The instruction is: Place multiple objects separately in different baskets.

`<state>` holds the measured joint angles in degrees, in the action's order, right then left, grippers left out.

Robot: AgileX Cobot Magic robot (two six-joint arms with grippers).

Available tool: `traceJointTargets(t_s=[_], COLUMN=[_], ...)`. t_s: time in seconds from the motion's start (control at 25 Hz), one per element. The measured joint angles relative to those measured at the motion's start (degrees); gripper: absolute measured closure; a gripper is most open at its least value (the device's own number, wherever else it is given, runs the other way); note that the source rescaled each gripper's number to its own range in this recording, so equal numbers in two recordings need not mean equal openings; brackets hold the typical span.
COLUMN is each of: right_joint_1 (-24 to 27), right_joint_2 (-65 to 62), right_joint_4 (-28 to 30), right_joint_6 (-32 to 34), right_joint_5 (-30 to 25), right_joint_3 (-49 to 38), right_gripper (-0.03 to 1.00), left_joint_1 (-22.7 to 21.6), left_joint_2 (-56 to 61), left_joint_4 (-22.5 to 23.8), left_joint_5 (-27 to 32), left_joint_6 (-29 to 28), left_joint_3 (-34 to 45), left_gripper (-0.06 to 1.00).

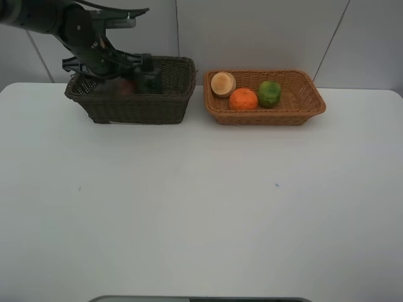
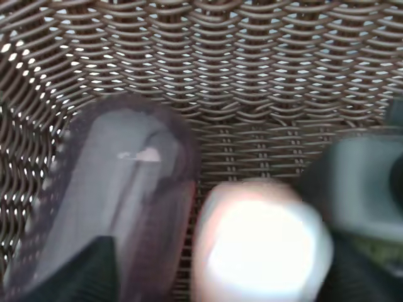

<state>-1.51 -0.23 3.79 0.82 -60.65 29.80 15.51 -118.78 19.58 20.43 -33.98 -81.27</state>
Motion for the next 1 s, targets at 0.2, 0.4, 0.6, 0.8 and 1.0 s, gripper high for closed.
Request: traceJointTargets(t_s=[0.2, 0.4, 0.6, 0.8, 1.0], right_joint_1=[0.0, 0.0, 0.0, 0.0, 0.0], right_joint_2=[0.0, 0.0, 0.0, 0.0, 0.0], right_joint_4=[0.0, 0.0, 0.0, 0.0, 0.0], right_joint_6=[0.0, 0.0, 0.0, 0.0, 0.0], right_joint_5=[0.0, 0.0, 0.0, 0.0, 0.0], right_joint_3=[0.0, 0.0, 0.0, 0.0, 0.0], right_gripper=[0.12, 0.12, 0.12, 0.12, 0.12], left_joint_1=[0.0, 0.0, 0.0, -0.06, -0.24], left_joint_2=[0.26, 2.41, 6.32, 12.85, 21.75], left_joint_4=[-0.05, -0.05, -0.05, -0.05, -0.05], left_joint_5=[1.33, 2.5, 4.82, 2.13, 0.39], left_joint_6=[0.0, 0.34, 2.24, 5.17, 6.17], left_joint_3=[0.0, 0.0, 1.01, 7.4, 14.46], left_gripper=[-0.03, -0.03, -0.03, -0.03, -0.05])
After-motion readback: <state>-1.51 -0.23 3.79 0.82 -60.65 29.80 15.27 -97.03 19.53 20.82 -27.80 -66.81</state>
